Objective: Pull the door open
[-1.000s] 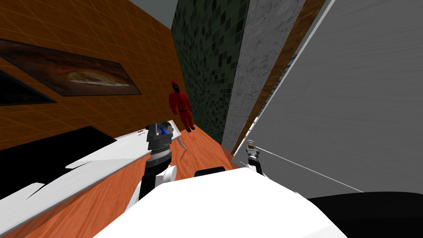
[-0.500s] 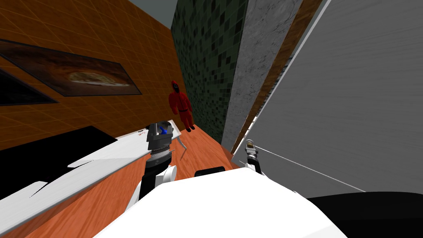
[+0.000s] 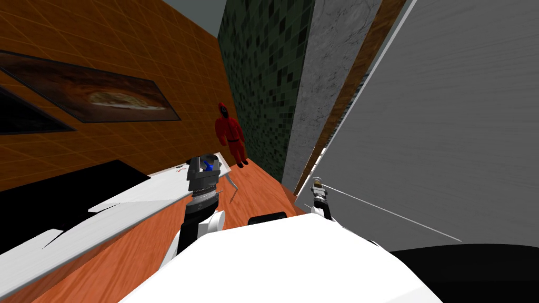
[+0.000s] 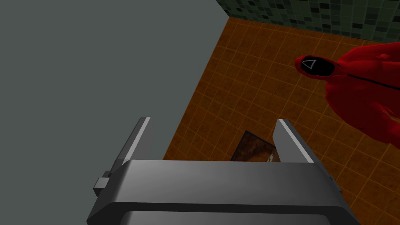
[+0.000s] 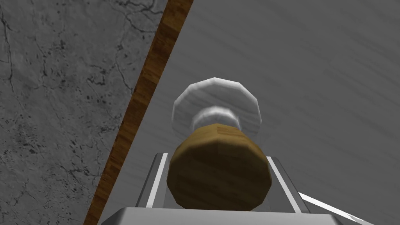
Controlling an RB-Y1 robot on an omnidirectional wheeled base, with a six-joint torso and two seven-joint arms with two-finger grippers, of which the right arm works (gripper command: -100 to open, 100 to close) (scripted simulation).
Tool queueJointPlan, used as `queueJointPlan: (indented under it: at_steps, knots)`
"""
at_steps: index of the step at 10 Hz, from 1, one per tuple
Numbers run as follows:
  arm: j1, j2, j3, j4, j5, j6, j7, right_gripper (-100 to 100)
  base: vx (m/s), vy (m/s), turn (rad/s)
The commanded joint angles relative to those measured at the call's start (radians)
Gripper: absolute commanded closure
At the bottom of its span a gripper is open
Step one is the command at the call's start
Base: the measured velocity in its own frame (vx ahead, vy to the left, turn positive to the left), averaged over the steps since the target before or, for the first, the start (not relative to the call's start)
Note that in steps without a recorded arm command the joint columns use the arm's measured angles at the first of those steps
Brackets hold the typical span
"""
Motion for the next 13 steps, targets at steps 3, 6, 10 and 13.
queueJointPlan:
  at_steps: [3,6,10,13]
  knots:
    - [-0.007,0.005,0.005,-0.010,0.000,0.006,-0.106,100,-0.029,0.002,-0.008]
    - [-0.011,0.008,0.008,-0.015,0.001,0.010,-0.177,100,-0.024,-0.004,-0.004]
    - [-0.017,0.011,0.011,-0.019,0.002,0.014,-0.264,100,-0.019,-0.001,-0.004]
    - [-0.021,0.014,0.014,-0.024,0.002,0.018,-0.335,100,-0.021,-0.005,-0.005]
